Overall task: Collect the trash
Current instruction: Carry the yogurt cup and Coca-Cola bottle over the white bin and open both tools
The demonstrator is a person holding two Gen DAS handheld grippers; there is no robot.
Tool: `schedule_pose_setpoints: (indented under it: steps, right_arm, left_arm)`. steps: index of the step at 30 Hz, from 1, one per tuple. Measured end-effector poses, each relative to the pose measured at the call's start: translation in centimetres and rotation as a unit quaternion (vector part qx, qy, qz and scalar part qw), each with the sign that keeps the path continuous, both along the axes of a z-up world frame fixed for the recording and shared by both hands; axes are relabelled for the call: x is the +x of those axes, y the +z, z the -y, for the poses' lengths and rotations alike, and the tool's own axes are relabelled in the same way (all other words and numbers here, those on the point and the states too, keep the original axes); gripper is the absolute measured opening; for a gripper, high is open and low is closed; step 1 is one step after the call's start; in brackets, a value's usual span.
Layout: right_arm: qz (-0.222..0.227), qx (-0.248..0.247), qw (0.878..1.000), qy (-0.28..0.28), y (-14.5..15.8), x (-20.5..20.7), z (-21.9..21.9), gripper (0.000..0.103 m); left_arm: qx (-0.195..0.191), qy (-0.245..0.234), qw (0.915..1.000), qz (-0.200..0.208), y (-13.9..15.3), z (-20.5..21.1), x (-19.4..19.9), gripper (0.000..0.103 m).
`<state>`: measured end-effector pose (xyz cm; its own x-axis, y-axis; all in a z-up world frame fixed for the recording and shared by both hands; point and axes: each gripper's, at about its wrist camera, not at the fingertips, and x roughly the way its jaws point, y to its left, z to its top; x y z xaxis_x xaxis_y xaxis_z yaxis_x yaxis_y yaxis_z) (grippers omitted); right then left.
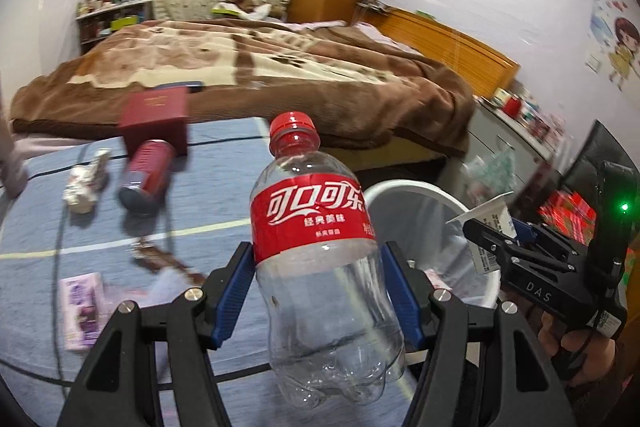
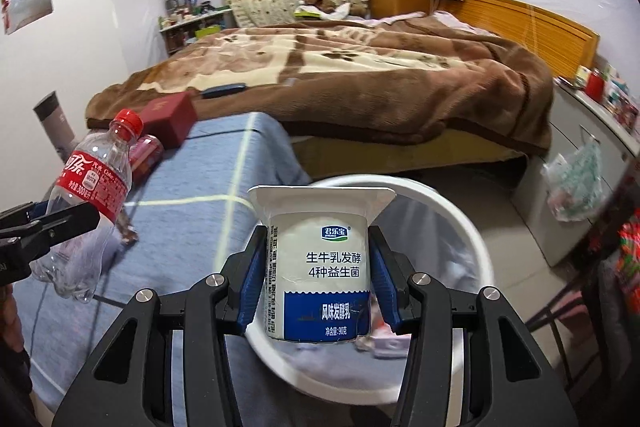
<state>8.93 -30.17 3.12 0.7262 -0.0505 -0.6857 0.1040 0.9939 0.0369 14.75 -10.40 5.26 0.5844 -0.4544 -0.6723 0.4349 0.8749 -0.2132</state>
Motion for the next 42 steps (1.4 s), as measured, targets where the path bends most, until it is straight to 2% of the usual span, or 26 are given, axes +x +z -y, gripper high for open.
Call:
schedule_pose_setpoints:
  steps: [9,21,24,27,28,30,42]
  right_arm:
    - [-0.032,0.003,0.999,-0.041,-1.7,-0.9,4.8,0.050]
    - [-0.086,0.024,0.995,-0.045,-4.6,0.9,8.1,0.050]
    - [-0.096,0.026,0.994,-0.036,-5.1,1.0,8.5,0.050]
    - [-0.087,0.017,0.996,-0.031,-4.8,0.7,8.4,0.064]
    - [-0.083,0.019,0.996,-0.027,-4.7,0.4,8.5,0.065]
    - [-0.081,0.021,0.996,-0.027,-4.7,0.3,8.7,0.065]
    - [-0.060,0.013,0.997,-0.045,-3.7,-0.6,8.0,0.066]
  left_arm:
    - [0.016,-0.071,0.9970,-0.025,-1.9,8.3,-0.3,0.066]
    - [0.035,-0.099,0.9930,-0.055,-4.6,14.5,1.5,0.067]
    - [0.031,-0.107,0.9911,-0.074,-5.4,15.2,2.2,0.067]
    - [0.030,-0.108,0.9908,-0.076,-5.6,15.4,2.2,0.067]
    - [0.031,-0.108,0.9908,-0.075,-5.5,15.5,2.2,0.071]
    - [0.034,-0.103,0.9915,-0.072,-5.3,15.3,2.1,0.075]
    - [0.017,-0.084,0.9945,-0.059,-3.9,11.7,1.3,0.075]
